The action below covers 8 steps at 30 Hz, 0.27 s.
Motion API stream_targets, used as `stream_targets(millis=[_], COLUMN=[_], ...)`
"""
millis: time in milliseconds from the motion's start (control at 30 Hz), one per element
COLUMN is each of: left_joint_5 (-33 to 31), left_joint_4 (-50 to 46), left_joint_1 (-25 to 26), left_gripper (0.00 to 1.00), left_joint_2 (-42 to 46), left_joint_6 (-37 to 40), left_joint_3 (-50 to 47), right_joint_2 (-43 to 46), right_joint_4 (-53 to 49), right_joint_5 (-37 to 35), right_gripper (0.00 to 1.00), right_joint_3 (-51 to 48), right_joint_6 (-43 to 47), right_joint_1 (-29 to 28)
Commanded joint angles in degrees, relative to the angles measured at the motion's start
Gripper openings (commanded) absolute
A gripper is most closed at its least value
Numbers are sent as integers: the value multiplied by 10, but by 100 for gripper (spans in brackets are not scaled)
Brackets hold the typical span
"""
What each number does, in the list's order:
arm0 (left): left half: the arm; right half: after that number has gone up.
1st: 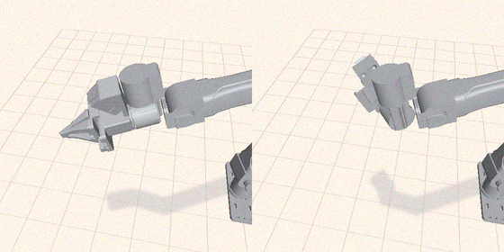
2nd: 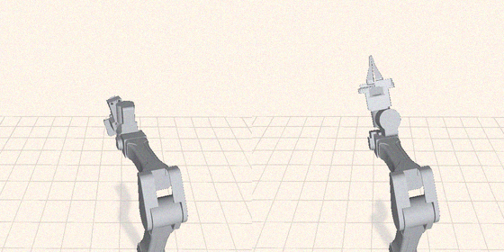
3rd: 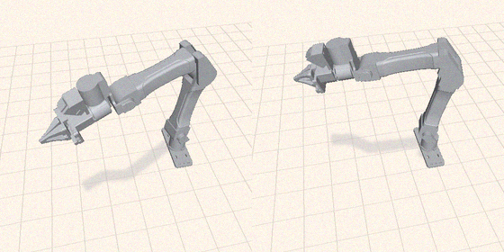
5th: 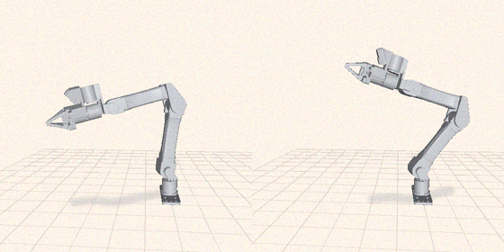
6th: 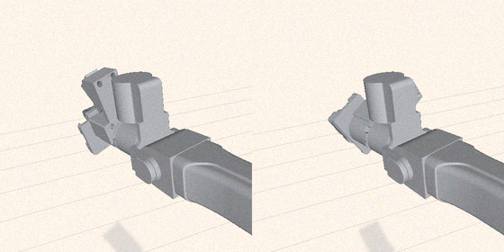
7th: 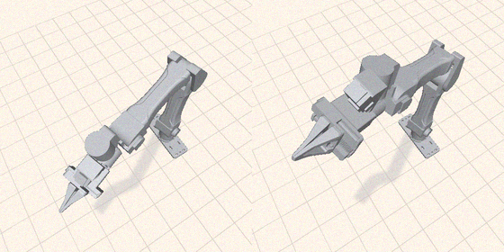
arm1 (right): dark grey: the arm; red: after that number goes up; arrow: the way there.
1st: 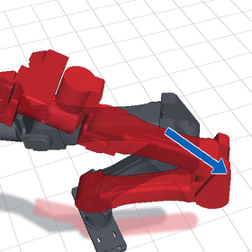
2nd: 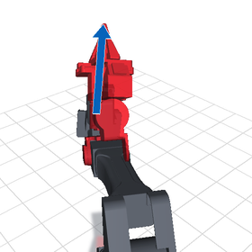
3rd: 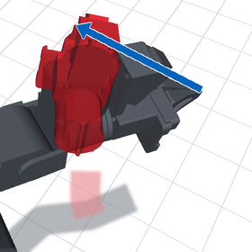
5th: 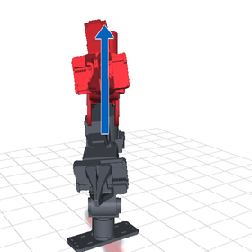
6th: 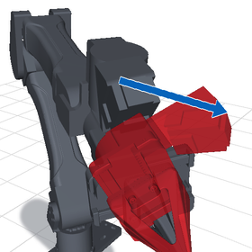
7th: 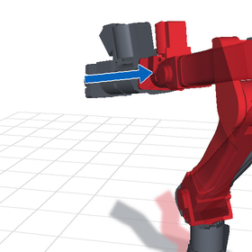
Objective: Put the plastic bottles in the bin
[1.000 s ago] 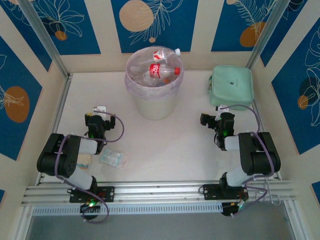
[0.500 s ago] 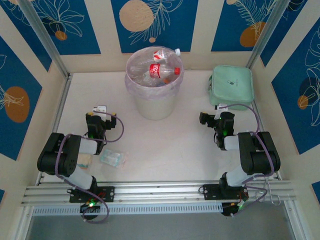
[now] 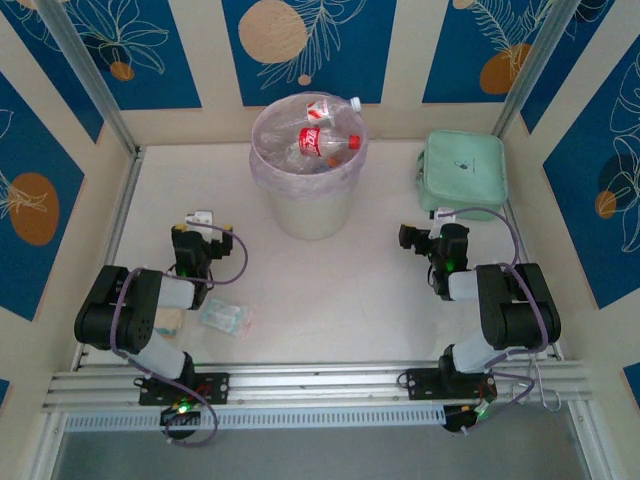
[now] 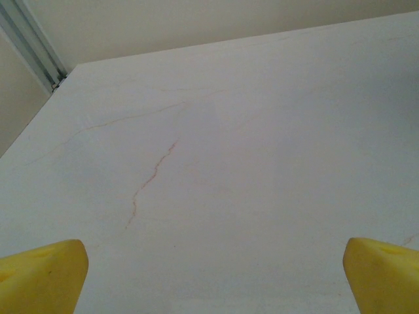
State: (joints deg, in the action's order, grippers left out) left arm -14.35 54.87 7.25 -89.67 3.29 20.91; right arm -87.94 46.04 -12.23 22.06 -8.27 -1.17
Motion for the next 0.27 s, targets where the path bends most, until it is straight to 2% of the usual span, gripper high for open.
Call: stream_targets(millis=[0, 233], left_joint_5=[2, 0], left_joint_4=[16, 19], left_joint_1=[-5, -5], left_gripper=[99, 99], left_joint_2=[-4, -3], left_joint_6=[-11, -10], left_joint_3=[-3, -5], right_joint_2=[5, 7], right_joint_4=[10, 16], right_joint_5=[-2, -2], right_gripper=[99, 99], right_joint_3=[15, 10], right_joint_6=[7, 9], right_joint_1=[0, -1])
